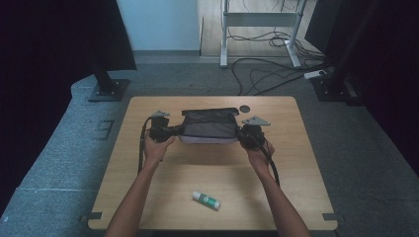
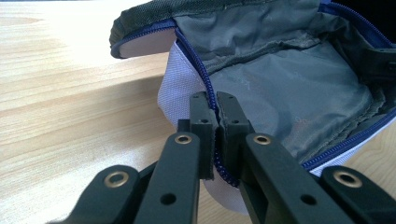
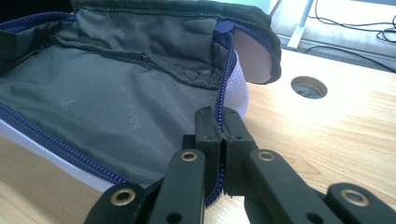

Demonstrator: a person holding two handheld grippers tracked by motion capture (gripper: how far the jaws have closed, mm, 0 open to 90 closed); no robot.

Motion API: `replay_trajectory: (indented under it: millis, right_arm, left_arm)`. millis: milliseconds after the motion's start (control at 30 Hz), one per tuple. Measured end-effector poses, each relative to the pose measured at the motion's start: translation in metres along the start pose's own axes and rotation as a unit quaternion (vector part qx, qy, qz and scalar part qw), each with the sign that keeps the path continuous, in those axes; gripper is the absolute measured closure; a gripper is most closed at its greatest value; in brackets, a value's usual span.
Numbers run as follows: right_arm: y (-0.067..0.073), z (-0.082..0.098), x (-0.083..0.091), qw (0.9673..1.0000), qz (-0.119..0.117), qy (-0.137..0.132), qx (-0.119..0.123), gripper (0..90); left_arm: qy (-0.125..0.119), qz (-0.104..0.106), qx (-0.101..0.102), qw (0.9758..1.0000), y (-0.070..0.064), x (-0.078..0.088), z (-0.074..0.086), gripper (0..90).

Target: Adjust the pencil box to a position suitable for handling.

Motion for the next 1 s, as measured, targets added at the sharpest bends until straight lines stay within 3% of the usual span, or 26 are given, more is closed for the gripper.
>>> replay_trajectory:
  millis: [367,1000]
  right_arm:
    - [0.004,-0.002,0.011,0.9999,-0.003,-0.012,0.006,86.7]
    - [0.017,0.012,0.017,0.9996,-0.018,-0.017,0.01,86.7]
  left_arm:
    - [-0.005,0.005,-0.004,1.0,-0.004,0.006,0.001,86.9]
    - [-0.009,0.011,-0.016,0.9998,-0.009,0.013,0.017,86.8]
Point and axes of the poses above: each handheld gripper's, and its own axes: x roughly backward along the jaws, z roughly out of its underside, y roughly to its left, the point moved 10 cm from there along -x, roughly forward along the jaws, and after that the axes turned 14 degrees about y, right-handed, at the moved point
